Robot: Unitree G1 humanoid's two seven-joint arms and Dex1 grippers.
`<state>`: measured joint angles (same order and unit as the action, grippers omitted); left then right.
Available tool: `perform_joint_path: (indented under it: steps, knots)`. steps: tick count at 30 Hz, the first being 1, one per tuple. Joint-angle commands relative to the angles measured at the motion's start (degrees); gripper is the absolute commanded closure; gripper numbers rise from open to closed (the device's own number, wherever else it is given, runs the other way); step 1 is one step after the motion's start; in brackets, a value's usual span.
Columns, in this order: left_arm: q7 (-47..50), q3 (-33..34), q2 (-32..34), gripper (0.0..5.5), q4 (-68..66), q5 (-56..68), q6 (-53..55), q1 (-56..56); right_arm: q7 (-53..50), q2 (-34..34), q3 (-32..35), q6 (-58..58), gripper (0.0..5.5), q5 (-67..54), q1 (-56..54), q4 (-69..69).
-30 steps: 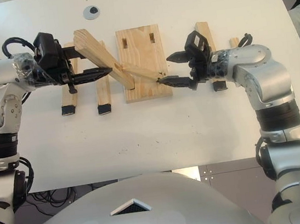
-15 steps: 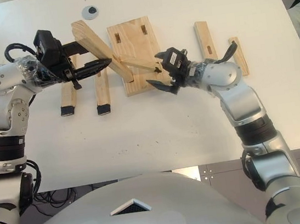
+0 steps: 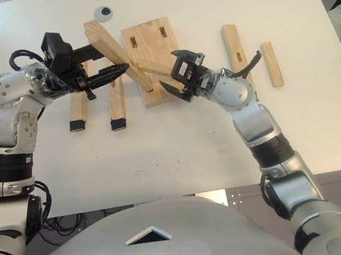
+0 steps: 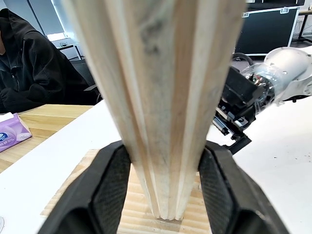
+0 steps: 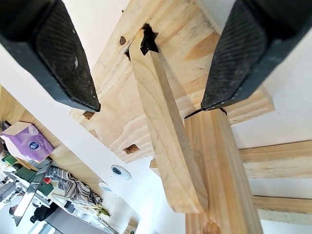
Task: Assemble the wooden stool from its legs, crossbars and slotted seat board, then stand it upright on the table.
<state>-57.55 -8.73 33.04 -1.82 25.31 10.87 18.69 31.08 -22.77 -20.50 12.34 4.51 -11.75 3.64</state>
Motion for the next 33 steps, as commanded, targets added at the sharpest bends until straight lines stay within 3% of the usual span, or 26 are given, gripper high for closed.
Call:
perform_joint_path:
  steps: [1,11,17,31,33]
  knots:
    - [1.49,-1.62,-0.27,3.47,-2.36,-3.87,3.02,-1.61,-0.50,2.47,-1.24,0.50,1.69,1.50,-2.12,-2.04]
    - [1.78,-1.74,-1.53,3.47,-2.75,-4.25,2.82,-1.45,-2.97,5.93,-2.93,-2.18,1.69,5.44,-5.79,-7.36]
    - [2.05,-1.46,-1.92,3.47,-2.67,-4.43,2.74,-1.70,-4.85,7.83,-2.59,-3.26,2.51,6.52,-7.20,-8.89]
    - [3.23,-0.71,-3.38,3.47,-4.03,-4.84,1.52,-1.62,-4.95,8.68,-2.98,-4.02,5.06,9.05,-6.60,-7.51]
    - [3.37,-0.57,-3.52,3.47,-4.12,-5.02,1.19,-1.60,-4.88,8.68,-2.90,-4.08,5.07,9.17,-6.77,-7.78]
